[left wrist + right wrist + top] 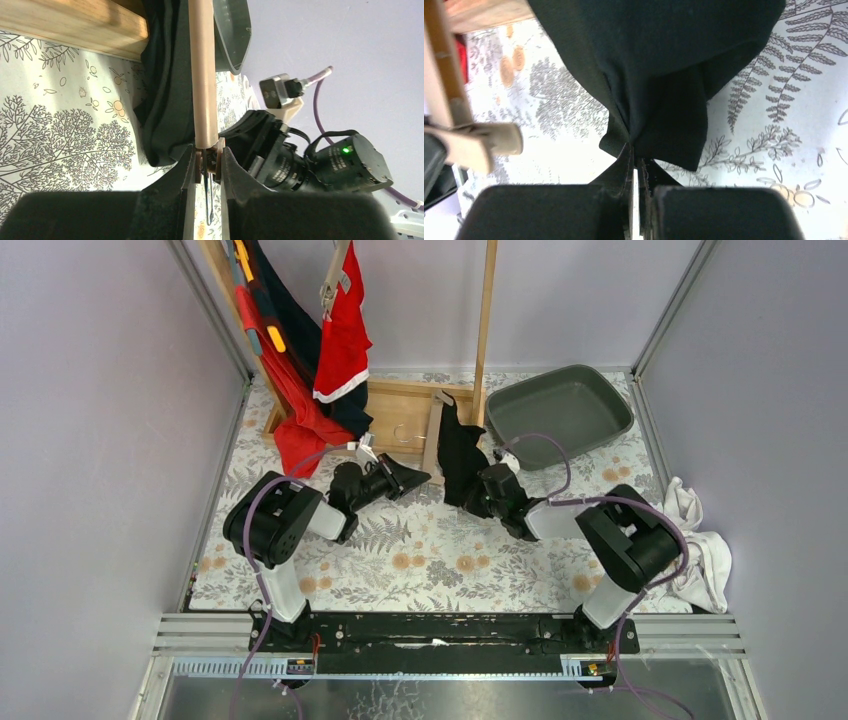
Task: Clip the underwear to the hanger
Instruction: Clamp the underwear onto the hanger.
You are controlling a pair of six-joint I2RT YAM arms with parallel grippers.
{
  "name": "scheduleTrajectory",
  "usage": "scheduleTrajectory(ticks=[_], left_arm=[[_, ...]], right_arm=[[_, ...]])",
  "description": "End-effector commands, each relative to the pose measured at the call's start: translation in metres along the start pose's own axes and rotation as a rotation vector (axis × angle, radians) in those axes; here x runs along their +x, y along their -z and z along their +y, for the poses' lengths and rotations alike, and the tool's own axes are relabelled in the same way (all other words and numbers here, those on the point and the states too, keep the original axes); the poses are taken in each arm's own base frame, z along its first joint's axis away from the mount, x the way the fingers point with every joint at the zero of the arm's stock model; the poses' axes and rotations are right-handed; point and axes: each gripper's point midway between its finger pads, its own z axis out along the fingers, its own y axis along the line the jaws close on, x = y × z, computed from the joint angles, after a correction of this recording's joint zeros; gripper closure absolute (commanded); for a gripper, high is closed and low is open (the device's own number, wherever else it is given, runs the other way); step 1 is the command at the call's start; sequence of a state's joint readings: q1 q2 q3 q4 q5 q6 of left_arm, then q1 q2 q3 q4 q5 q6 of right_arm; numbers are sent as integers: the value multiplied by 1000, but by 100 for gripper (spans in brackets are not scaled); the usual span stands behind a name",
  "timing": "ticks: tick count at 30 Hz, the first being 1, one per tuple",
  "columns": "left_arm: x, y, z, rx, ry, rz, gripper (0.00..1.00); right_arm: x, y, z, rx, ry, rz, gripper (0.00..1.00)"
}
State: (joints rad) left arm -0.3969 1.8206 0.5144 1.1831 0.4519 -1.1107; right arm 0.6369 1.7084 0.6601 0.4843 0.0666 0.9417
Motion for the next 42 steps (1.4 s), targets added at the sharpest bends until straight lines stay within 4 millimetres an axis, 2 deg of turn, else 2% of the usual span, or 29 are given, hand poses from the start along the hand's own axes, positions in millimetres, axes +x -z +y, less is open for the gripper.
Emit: scheduleTrajectory(ticks=[1, 10, 18, 42], left_arm=[[-7, 1, -15, 71, -66, -10, 100], [-12, 3, -17, 77, -85, -10, 100], [-19, 7, -17, 71, -94, -19, 100], [-21, 11, -24, 115, -54, -30, 100]], right_arm=[[-24, 27, 40, -160, 47, -83, 100], [-25, 49, 63, -252, 93, -46, 100], [-23, 56, 63, -258, 111, -35, 100], [-27, 73, 79, -338, 95, -29, 100]])
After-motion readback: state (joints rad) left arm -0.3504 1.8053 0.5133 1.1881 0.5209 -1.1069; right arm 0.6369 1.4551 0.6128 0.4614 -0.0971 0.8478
